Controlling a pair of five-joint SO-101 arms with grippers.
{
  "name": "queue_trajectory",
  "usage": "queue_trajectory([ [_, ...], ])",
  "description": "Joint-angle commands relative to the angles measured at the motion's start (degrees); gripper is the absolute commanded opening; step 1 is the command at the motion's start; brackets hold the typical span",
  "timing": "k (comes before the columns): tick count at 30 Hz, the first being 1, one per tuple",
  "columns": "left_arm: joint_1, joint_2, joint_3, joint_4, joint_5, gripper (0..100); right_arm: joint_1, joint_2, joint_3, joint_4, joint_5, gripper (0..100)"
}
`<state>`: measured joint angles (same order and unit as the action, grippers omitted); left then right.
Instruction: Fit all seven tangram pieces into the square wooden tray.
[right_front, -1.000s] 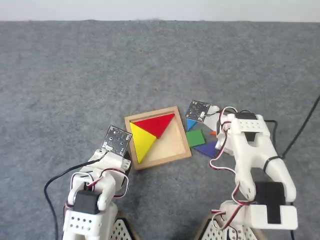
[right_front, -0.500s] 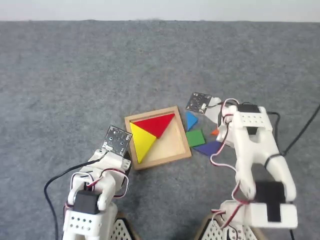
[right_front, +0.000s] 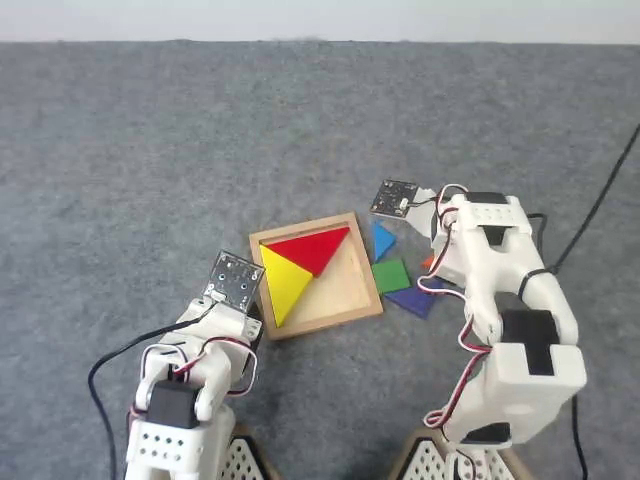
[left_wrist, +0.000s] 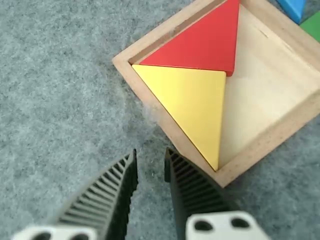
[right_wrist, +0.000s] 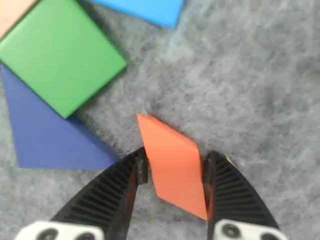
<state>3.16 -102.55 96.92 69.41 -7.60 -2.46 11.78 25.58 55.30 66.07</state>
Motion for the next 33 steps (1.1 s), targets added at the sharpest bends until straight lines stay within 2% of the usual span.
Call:
queue_trajectory([
  [1, 0.00, 0.09, -0.40, 0.26, 0.79, 9, 0.57, 0.22, -2.11, 1.98, 0.53, 16.7],
  [5, 0.00, 0.09, -0.40, 0.26, 0.79, 9, 0.48, 0.13, -2.11, 3.21, 0.53, 4.5],
  [7, 0.00, 0.09, -0.40, 0.26, 0.79, 9, 0.57, 0.13, -2.11, 3.21, 0.26, 1.7],
  [10, 0.00, 0.09, -0.40, 0.26, 0.79, 9, 0.31, -0.04, -2.90, 4.44, -0.35, 1.7],
  [17, 0.00, 0.09, -0.40, 0.26, 0.79, 9, -1.63, -4.70, -14.07, 13.41, -11.16, 1.4],
  [26, 0.00, 0.09, -0.40, 0.26, 0.79, 9, -11.30, -15.69, -19.34, 25.63, -20.13, 1.3],
  [33, 0.00, 0.09, -0.40, 0.26, 0.79, 9, -21.23, -22.81, -16.09, 27.91, -20.66, 1.2],
])
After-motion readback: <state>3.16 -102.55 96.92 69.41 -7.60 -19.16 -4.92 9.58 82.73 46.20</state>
